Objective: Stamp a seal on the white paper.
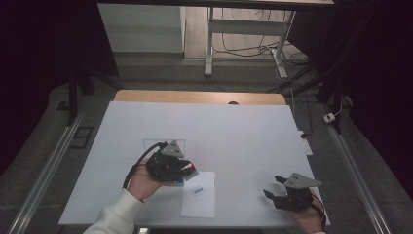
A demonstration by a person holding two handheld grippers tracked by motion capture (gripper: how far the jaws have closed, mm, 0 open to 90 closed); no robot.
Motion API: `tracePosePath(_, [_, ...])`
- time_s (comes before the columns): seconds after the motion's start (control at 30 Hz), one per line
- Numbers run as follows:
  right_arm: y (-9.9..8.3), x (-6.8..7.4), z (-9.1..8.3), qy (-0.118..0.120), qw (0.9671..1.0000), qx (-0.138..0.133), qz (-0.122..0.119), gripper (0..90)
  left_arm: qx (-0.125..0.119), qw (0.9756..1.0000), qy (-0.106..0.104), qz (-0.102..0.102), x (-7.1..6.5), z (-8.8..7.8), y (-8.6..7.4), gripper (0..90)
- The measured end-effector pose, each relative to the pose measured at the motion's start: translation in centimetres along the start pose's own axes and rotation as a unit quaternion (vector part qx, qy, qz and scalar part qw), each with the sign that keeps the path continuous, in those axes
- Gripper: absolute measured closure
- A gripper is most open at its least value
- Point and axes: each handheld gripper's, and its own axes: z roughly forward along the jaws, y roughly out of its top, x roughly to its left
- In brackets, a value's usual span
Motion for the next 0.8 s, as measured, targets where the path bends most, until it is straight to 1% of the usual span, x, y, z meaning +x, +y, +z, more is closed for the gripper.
tracePosePath(0.17, [-0.1, -0.1, 0.1, 0.0, 1.0, -0.001, 0.001, 29.8, -0.004, 1.0, 0.005, -0.007, 0.6, -0.6, -0.3, 69.8])
tracePosePath(0.3, [-0.1, -0.1, 0.1, -0.005, 1.0, 0.002, 0.002, 29.8, -0.009, 0.9998, 0.01, -0.015, 1.2, -1.2, -0.7, 69.8])
tracePosePath(0.5, [-0.1, -0.1, 0.1, -0.003, 1.0, 0.002, 0.003, 29.8, -0.007, 0.9994, 0.019, -0.027, 2.1, -1.8, -1.5, 69.8])
tracePosePath(0.67, [-0.1, -0.1, 0.2, -0.005, 1.0, 0.003, 0.002, 29.8, -0.01, 0.9988, 0.024, -0.041, 2.8, -2.1, -2.1, 69.8])
tracePosePath(0.73, [-0.1, -0.1, 0.1, -0.005, 1.0, 0.003, 0.002, 29.8, -0.007, 0.9987, 0.026, -0.042, 3.2, -2.3, -2.3, 69.8])
tracePosePath(0.8, [-0.1, -0.1, 0.1, -0.005, 1.0, 0.003, 0.002, 29.8, -0.007, 0.9982, 0.03, -0.051, 3.5, -2.4, -2.5, 69.8])
